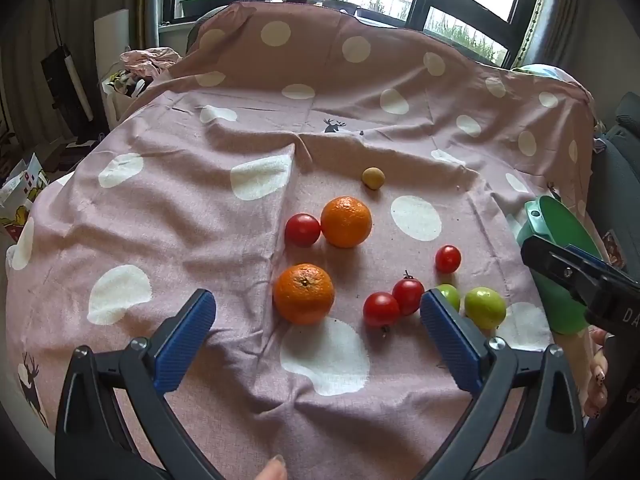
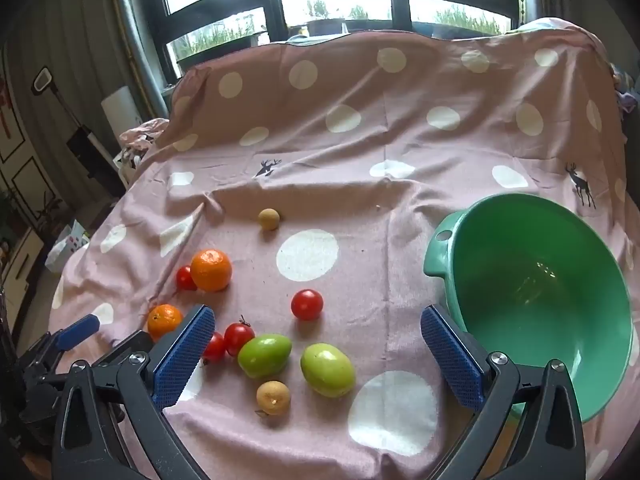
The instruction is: Organize fruits
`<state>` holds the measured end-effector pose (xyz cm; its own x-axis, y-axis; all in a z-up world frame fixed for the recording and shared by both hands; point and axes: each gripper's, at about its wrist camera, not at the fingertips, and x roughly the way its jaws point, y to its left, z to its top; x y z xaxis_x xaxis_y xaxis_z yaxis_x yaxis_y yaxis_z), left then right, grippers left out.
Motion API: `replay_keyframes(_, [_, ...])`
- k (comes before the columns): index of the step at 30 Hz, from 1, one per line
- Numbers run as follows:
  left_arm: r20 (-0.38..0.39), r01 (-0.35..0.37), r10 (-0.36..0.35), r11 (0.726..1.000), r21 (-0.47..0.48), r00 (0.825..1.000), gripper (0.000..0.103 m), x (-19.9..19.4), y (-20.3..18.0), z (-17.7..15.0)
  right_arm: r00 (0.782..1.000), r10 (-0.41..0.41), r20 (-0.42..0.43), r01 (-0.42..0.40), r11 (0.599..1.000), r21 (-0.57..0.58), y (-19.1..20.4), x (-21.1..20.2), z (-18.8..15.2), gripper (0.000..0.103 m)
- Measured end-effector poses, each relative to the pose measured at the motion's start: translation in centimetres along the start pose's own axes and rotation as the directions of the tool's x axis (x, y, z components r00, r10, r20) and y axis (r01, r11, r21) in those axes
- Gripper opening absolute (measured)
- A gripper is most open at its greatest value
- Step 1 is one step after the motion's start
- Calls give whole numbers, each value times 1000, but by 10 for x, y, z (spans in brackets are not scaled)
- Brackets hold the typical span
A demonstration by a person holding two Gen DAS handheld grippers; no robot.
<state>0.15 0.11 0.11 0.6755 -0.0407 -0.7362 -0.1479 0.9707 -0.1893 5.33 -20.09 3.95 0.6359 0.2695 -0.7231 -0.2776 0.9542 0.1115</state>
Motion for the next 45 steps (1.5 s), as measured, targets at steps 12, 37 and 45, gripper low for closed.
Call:
replay_keyframes(12, [26, 29, -29, 1000, 9, 999, 101, -5, -6, -3, 1000, 6, 0, -6, 1000, 1, -4, -2, 2, 103])
replay_keyframes(37, [4, 122, -122, 993, -4, 993, 78, -7, -9, -4, 1000, 15, -4, -15, 1000, 21, -1, -3, -3, 93])
replay_keyframes(45, [-12, 173, -173, 985, -2, 985, 65, -7, -14, -5, 999, 27, -25, -26, 999, 44, -7, -2, -2, 82])
